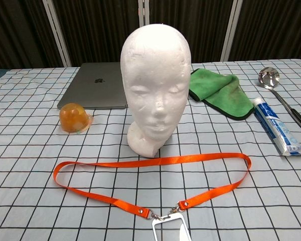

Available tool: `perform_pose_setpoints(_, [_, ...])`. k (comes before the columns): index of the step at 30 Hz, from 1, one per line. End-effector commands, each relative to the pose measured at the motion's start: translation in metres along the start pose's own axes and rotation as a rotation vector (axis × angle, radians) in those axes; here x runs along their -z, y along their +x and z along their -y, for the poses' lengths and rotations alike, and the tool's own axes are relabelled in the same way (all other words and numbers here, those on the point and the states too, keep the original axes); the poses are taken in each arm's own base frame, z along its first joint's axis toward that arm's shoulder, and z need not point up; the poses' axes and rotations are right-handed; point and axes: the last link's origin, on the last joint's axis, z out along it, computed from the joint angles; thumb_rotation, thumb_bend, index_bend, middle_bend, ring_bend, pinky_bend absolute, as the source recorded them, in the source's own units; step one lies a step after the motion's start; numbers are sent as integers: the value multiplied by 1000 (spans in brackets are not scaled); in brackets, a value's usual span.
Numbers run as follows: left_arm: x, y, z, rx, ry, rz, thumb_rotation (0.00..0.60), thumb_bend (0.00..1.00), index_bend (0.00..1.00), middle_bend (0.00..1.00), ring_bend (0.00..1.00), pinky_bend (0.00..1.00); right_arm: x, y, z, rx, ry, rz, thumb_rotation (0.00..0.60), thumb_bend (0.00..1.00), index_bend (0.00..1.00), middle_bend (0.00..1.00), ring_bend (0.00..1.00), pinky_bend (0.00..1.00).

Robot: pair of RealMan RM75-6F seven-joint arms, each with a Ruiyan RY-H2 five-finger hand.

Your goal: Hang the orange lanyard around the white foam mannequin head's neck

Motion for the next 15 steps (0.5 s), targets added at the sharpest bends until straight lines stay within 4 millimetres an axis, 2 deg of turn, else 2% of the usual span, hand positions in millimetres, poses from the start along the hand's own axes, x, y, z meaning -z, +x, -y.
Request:
perform_pose_setpoints(1, [0, 0, 0, 1, 2, 0, 600, 0, 0, 0, 0, 0, 0, 0, 0, 2, -4, -1, 600, 0, 153, 0, 0, 0])
perform_pose_setpoints(9, [-2, -1, 1, 12, 4, 16, 600, 0, 0, 0, 0, 0, -5, -15, -1, 5, -8, 77, 600, 0, 153, 0, 0, 0])
perform_pose_setpoints(13, [-4, -4, 1, 17, 7, 33, 600, 0, 0, 0, 0, 0, -21, -35, 5, -16, 16, 176, 600, 2, 158, 0, 0, 0])
perform_pose_setpoints(15, [-6, -6, 2, 20, 11, 45, 600, 0, 0, 0, 0, 0, -36, -48, 8, 14, 43, 242, 600, 50, 205, 0, 0, 0])
